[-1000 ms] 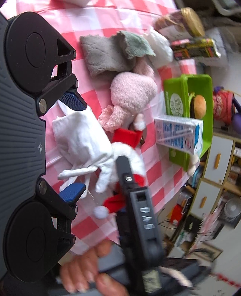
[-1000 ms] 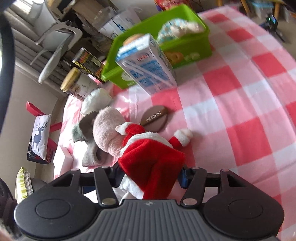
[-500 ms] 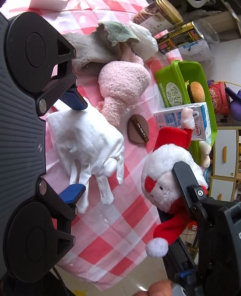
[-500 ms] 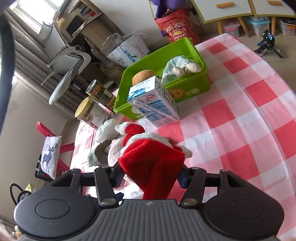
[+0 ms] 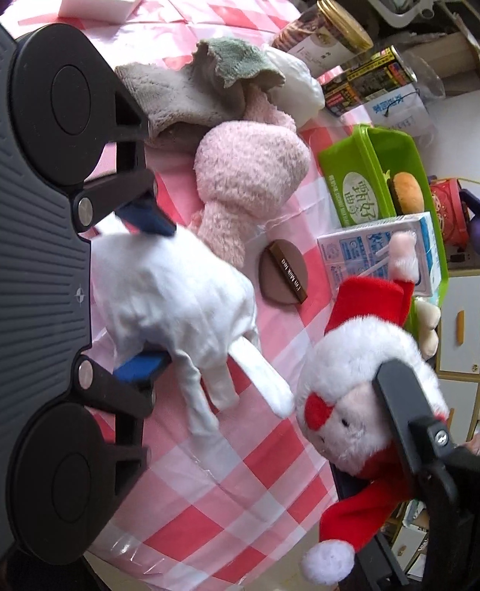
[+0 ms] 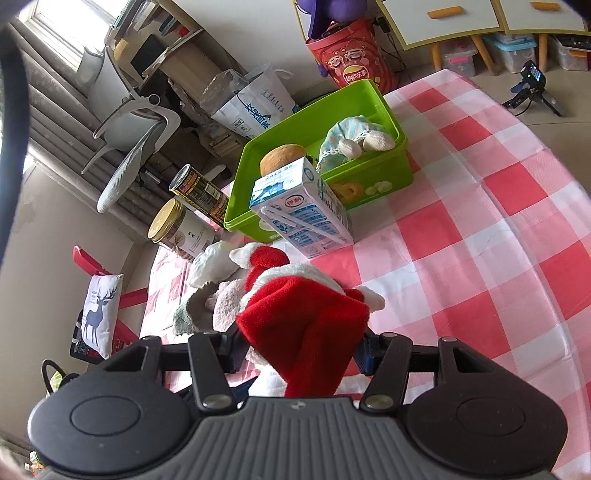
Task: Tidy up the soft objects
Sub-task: 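Grasp the white glove with the left tool, then carry the glove in the left tool while the right tool carries the Santa plush to the bin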
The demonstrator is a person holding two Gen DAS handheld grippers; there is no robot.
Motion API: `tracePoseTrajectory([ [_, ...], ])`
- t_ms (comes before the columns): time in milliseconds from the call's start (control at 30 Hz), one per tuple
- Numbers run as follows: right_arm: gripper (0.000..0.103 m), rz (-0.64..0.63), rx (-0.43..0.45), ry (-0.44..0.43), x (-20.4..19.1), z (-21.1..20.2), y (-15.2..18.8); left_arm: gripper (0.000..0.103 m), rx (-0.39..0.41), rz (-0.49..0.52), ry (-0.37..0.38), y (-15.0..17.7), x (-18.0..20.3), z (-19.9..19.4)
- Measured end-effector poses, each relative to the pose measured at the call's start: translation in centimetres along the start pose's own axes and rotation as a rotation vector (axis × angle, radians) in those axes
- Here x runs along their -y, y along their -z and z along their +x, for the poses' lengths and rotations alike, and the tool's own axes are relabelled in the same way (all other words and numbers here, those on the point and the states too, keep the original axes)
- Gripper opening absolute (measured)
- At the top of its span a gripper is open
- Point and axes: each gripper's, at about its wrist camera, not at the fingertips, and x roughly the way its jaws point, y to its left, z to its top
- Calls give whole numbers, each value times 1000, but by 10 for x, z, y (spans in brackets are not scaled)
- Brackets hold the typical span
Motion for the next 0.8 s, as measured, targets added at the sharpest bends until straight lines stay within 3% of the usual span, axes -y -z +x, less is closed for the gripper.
tracePoseTrajectory([
  [133, 42, 15, 3, 6, 2, -1, -1, 47, 10, -60, 26, 0, -10, -7],
  [233, 42, 20, -1, 15, 2, 0, -1, 44, 24, -74, 32, 2, -12, -14],
  [800, 42, 41, 60, 18, 1, -22, -5, 42, 144, -140, 90, -1, -14, -62],
])
